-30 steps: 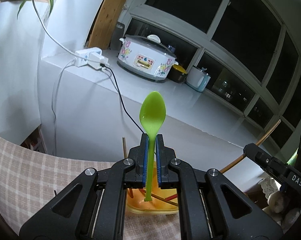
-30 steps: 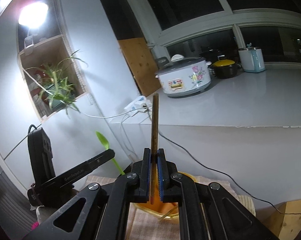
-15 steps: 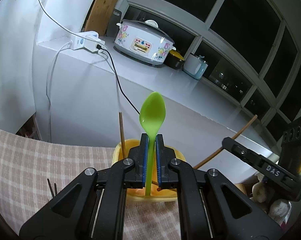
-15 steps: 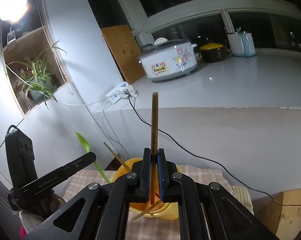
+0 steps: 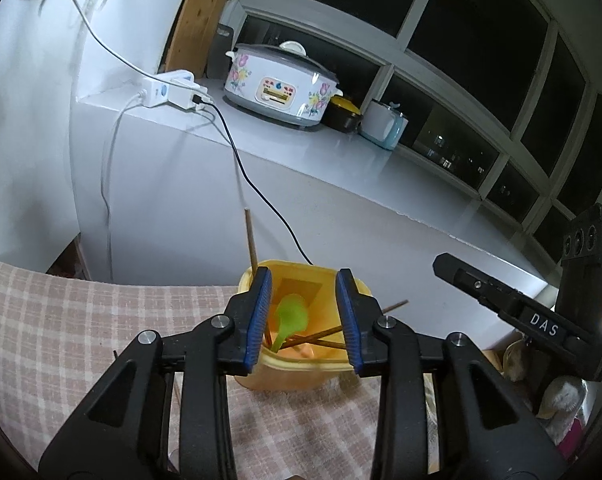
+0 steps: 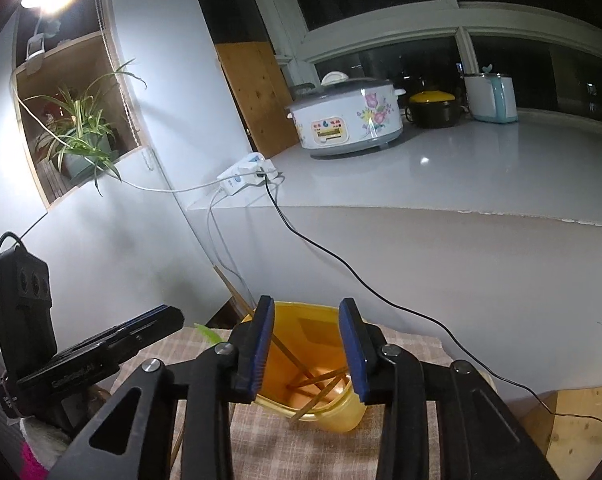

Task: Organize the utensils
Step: 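Move both tools back toward the remaining chopsticks, then close the left tool on a wooden chopstick while the right tool closes on another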

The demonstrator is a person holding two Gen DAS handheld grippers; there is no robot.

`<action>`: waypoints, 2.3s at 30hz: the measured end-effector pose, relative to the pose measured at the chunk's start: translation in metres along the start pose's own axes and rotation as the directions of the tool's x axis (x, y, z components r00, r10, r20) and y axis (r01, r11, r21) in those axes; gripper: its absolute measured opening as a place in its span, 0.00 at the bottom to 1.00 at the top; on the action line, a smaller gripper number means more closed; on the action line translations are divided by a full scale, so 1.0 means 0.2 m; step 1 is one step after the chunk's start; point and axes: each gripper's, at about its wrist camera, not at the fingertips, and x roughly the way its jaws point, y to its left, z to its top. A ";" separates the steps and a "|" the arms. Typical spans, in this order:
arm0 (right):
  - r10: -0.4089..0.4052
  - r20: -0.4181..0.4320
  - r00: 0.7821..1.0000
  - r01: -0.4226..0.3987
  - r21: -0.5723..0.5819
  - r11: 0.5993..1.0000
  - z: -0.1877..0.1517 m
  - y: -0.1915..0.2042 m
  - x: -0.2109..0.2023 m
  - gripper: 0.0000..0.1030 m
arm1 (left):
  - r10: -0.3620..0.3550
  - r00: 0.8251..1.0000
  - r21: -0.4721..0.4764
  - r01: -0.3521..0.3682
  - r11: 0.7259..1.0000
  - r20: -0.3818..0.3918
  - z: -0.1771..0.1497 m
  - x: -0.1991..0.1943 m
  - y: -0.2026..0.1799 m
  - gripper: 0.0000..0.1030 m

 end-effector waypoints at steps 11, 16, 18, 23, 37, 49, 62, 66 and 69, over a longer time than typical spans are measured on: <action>0.011 0.055 0.998 -0.008 -0.039 0.999 -0.02 0.11 -0.17 0.44 | 0.047 0.998 0.004 -0.047 0.999 0.029 -0.05 -0.22 0.13 0.32; 0.048 0.048 0.998 -0.043 -0.090 0.995 -0.08 0.23 -0.23 0.44 | 0.100 0.995 -0.007 -0.100 0.995 0.024 -0.11 -0.33 0.26 0.32; 0.063 0.035 0.997 -0.058 -0.115 0.992 -0.11 0.27 -0.23 0.44 | 0.125 0.992 -0.006 -0.125 0.992 0.017 -0.14 -0.36 0.31 0.32; 0.113 -0.043 0.993 -0.119 -0.158 0.980 -0.22 0.38 -0.17 0.44 | 0.190 0.981 -0.029 -0.191 0.981 -0.028 -0.26 -0.41 0.48 0.32; 0.121 -0.332 0.936 -0.184 -0.164 0.969 -0.55 0.53 0.24 0.40 | 0.207 0.951 -0.058 -0.226 0.972 -0.230 -0.59 -0.26 0.71 0.32; 0.076 -0.493 0.866 -0.169 -0.147 0.975 -0.71 0.58 0.55 0.31 | 0.221 0.914 -0.035 -0.247 0.968 -0.340 -0.73 -0.03 0.72 0.21; 0.006 -0.585 0.811 -0.122 -0.159 0.980 -0.77 0.64 0.83 0.23 | 0.277 0.874 0.026 -0.291 0.956 -0.400 -0.75 0.22 0.71 0.16; -0.017 -0.593 0.805 -0.107 -0.174 0.979 -0.78 0.66 0.90 0.22 | 0.299 0.859 0.050 -0.306 0.951 -0.415 -0.77 0.32 0.71 0.08; -0.031 -0.597 0.802 -0.096 -0.179 0.979 -0.78 0.67 0.94 0.21 | 0.288 0.865 0.027 -0.305 0.952 -0.410 -0.77 0.37 0.72 0.06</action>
